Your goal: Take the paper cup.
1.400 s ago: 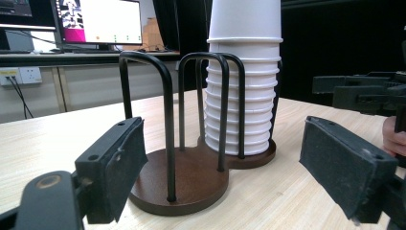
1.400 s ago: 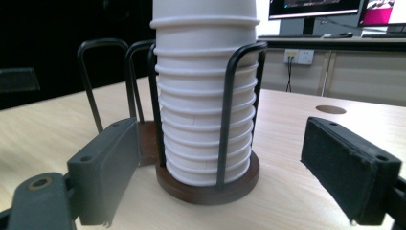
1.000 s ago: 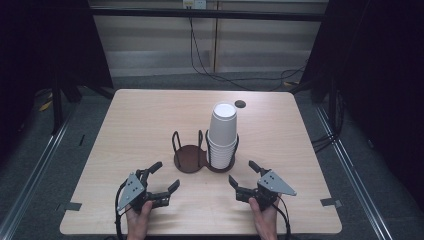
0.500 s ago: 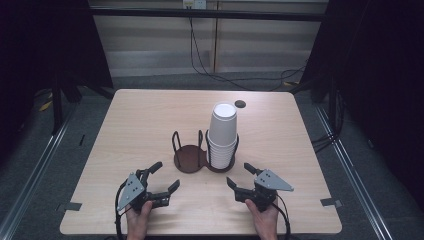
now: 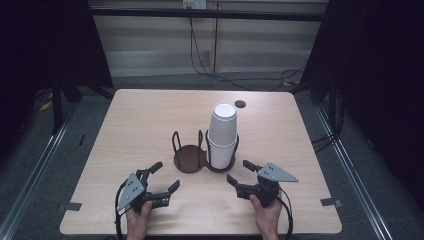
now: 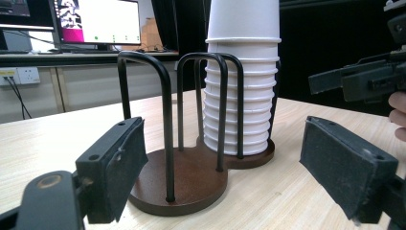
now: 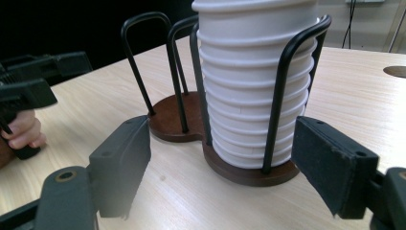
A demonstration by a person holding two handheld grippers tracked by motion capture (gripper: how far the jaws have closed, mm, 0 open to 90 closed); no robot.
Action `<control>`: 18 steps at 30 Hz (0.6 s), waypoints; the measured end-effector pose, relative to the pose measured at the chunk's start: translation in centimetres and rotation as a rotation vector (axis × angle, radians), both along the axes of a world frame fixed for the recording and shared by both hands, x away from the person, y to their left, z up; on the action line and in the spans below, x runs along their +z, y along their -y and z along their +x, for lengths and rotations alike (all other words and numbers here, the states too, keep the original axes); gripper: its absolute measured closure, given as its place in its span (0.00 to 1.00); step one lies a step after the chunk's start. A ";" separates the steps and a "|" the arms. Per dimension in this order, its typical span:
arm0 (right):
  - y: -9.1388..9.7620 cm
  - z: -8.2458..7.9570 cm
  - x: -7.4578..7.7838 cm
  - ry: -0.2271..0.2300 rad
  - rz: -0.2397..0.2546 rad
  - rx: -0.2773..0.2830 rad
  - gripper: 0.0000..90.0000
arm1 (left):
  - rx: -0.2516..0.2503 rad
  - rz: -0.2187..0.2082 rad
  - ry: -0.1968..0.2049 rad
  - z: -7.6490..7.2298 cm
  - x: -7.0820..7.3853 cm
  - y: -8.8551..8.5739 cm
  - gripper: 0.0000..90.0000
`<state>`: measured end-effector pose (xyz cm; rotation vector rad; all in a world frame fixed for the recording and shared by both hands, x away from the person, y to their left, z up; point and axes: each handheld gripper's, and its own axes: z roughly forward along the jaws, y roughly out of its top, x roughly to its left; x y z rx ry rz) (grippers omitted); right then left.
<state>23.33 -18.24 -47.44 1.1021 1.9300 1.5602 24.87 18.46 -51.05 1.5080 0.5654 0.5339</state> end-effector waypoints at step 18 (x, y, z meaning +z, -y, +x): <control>0.2 1.6 3.0 -0.040 0.001 0.100 0.18 | 0.000 0.001 0.000 0.0 0.0 0.0 0.17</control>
